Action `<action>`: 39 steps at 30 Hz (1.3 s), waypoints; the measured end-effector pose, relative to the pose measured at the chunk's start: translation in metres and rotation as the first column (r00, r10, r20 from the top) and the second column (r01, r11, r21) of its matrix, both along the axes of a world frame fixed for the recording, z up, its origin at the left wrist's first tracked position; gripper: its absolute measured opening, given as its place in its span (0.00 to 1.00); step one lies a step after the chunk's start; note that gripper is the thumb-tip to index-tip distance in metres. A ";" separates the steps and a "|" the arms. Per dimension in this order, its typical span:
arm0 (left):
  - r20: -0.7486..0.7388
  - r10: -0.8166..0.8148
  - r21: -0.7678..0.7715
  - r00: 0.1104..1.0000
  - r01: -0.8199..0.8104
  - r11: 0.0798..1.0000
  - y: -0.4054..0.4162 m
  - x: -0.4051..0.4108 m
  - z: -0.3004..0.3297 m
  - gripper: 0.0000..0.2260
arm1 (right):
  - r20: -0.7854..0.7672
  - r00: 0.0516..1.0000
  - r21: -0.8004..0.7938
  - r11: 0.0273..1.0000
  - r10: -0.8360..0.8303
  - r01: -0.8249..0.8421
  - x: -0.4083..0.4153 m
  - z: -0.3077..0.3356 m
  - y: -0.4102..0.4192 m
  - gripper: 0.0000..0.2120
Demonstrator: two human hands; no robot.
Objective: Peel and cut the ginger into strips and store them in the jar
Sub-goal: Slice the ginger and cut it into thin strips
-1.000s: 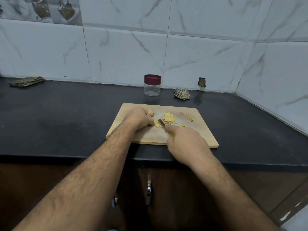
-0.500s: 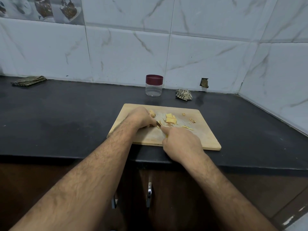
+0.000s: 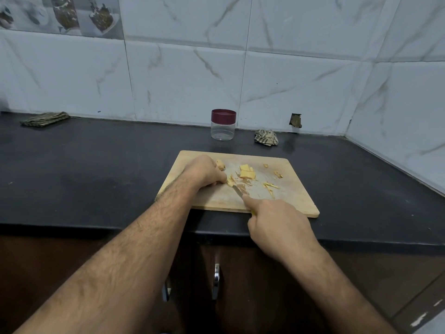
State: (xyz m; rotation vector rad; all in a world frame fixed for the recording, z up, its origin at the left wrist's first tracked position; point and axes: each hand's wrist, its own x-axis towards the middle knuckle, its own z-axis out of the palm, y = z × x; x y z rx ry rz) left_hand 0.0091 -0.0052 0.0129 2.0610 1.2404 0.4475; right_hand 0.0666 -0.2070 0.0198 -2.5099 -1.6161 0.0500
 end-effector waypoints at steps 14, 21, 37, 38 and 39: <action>0.450 -0.065 0.088 0.891 0.029 0.996 0.004 -0.017 -0.027 0.08 | -0.036 0.993 0.075 0.991 -0.112 0.114 0.016 0.012 0.029 0.21; 0.555 -0.017 0.047 0.832 -0.011 0.999 -0.003 -0.020 -0.021 0.06 | 0.028 0.998 0.005 0.998 -0.060 0.060 0.023 0.015 0.051 0.24; 0.573 -0.003 0.061 0.819 -0.039 0.997 -0.012 -0.024 -0.015 0.08 | 0.002 0.999 0.045 0.998 -0.032 0.032 0.022 0.022 0.037 0.27; 0.571 0.005 0.067 0.821 -0.053 0.996 -0.012 -0.024 -0.016 0.08 | -0.010 1.000 0.060 0.998 -0.030 0.030 0.018 0.021 0.039 0.25; 0.581 0.017 0.069 0.814 -0.070 0.995 -0.011 -0.025 -0.016 0.08 | -0.021 0.999 0.076 0.997 -0.027 0.028 0.014 0.020 0.040 0.23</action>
